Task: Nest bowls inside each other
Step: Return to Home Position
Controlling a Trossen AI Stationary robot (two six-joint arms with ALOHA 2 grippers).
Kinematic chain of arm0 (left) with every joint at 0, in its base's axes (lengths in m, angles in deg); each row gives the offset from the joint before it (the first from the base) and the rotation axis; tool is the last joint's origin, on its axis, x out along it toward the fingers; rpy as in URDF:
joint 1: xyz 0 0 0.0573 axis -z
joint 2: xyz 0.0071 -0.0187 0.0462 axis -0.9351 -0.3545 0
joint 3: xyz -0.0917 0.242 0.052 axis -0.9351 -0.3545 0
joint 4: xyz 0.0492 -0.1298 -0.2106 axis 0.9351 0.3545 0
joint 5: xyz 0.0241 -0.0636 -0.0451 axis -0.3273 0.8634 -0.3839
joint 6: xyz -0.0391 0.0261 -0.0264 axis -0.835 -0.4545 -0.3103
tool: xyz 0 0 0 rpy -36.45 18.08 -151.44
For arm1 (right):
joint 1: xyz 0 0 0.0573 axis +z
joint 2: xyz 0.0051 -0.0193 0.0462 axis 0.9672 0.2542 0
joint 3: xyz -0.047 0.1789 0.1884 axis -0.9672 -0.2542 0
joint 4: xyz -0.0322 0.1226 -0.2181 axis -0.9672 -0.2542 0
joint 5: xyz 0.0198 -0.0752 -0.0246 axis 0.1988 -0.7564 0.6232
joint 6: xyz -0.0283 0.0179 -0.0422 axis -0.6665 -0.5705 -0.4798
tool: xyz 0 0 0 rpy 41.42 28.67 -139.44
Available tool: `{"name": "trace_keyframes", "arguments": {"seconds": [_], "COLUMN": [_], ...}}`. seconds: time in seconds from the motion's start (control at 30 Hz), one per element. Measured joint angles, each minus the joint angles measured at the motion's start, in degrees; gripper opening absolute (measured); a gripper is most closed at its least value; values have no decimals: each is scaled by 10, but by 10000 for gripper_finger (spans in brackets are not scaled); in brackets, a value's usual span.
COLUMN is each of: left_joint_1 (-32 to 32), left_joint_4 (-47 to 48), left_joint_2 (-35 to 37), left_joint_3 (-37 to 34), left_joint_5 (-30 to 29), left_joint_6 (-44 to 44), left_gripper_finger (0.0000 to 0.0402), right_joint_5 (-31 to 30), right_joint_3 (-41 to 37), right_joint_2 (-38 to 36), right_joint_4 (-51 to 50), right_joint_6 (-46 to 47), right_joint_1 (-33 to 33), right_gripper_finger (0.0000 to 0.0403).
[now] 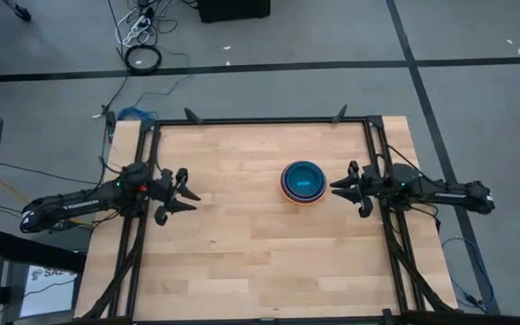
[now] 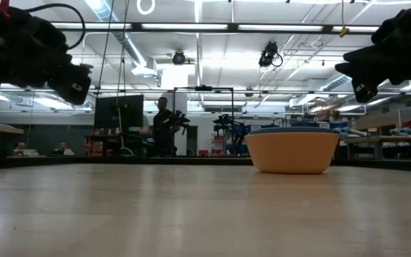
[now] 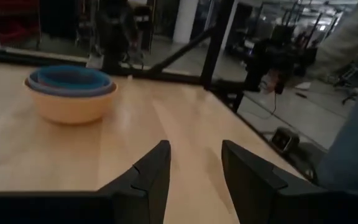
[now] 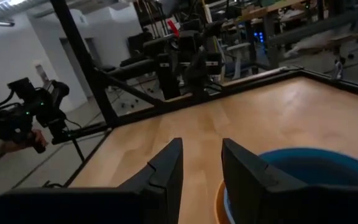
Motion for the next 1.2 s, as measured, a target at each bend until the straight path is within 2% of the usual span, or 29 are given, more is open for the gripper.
{"name": "trace_keyframes", "arguments": {"seconds": [0.1, 0.17, 0.33, 0.4, 0.43, 0.63, 1.2], "left_joint_1": [0, 0, -1, -1, -2, -1, -1], "left_joint_4": [10, 4, -5, 7, 11, -7, -38], "left_joint_2": [0, 0, 0, 0, 0, 0, 0], "left_joint_3": [0, 0, 0, 0, 0, 0, 0], "left_joint_5": [-10, -52, -299, -364, -377, -342, -340], "left_joint_6": [0, 13, 79, 92, 93, 89, 87], "left_gripper_finger": [152, 152, 152, 152, 152, 152, 152], "right_joint_5": [0, 0, -8, -21, -28, -37, -35], "right_joint_3": [0, 0, 0, 0, 0, 0, -1], "right_joint_2": [0, 0, 0, 0, 0, 0, 0], "right_joint_4": [-1, 0, -1, -4, -5, -6, -3], "right_joint_6": [3, 10, -15, -22, -23, -23, -23], "right_joint_1": [1, 1, 1, 1, 1, 1, 1], "right_gripper_finger": [100, 100, 100, 100, 100, 100, 100]}}
